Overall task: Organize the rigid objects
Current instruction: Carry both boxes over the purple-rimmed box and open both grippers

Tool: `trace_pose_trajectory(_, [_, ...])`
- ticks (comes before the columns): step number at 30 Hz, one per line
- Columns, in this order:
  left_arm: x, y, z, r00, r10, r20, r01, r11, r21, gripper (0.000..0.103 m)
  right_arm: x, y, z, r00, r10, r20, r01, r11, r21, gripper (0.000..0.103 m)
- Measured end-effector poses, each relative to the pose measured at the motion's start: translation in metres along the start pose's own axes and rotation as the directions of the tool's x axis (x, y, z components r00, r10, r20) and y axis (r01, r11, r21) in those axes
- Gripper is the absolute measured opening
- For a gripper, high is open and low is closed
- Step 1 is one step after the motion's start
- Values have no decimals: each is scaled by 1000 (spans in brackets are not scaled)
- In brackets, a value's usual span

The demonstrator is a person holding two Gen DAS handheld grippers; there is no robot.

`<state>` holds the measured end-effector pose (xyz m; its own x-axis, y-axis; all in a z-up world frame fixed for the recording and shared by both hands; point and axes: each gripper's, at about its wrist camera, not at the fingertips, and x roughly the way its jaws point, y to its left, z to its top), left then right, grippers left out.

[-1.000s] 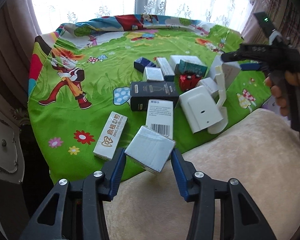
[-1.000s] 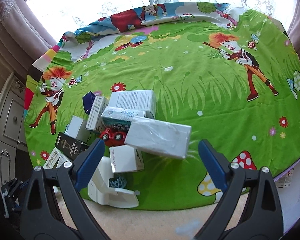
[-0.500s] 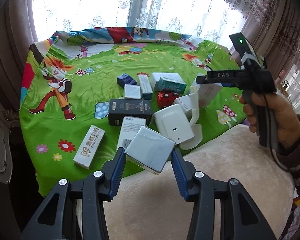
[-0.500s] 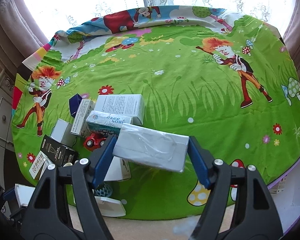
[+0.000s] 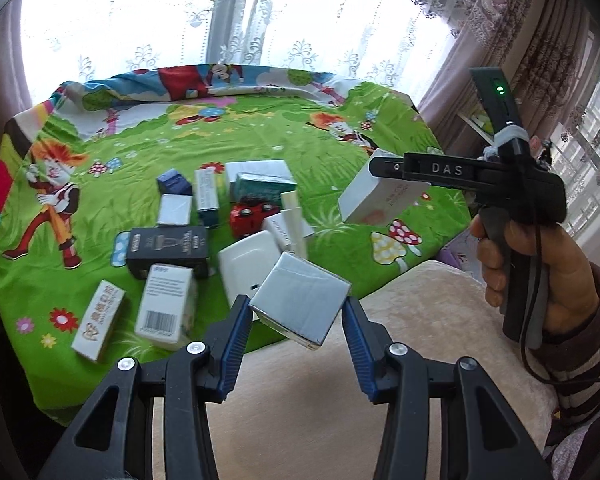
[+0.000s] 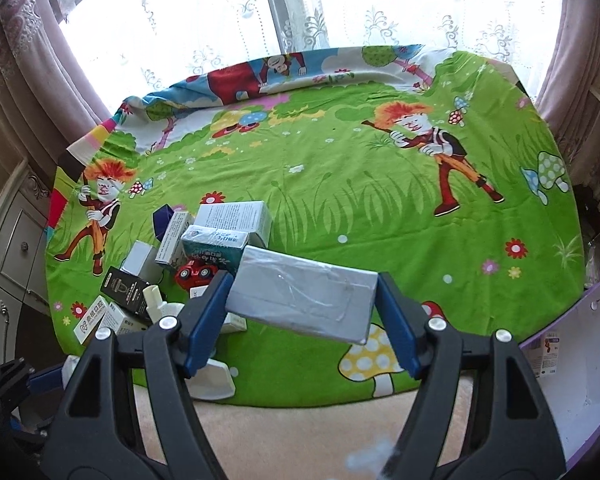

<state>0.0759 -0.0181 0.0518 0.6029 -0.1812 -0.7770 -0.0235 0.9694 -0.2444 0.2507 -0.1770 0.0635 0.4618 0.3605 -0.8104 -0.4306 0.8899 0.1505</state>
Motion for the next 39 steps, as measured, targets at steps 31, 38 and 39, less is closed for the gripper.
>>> trace_pose_trajectory(31, [83, -141, 53, 975, -164, -147, 182, 976, 120, 48, -93, -196, -81, 991, -131, 20, 119, 944, 308, 75])
trace_pose_trajectory(38, [110, -184, 64, 959, -192, -208, 228, 959, 167, 47, -96, -229, -98, 983, -181, -11, 173, 918, 357, 75])
trace_pose_trajectory(39, [113, -190, 66, 958, -193, -212, 231, 958, 172, 47, -96, -233, -100, 982, -190, -15, 183, 914, 362, 75])
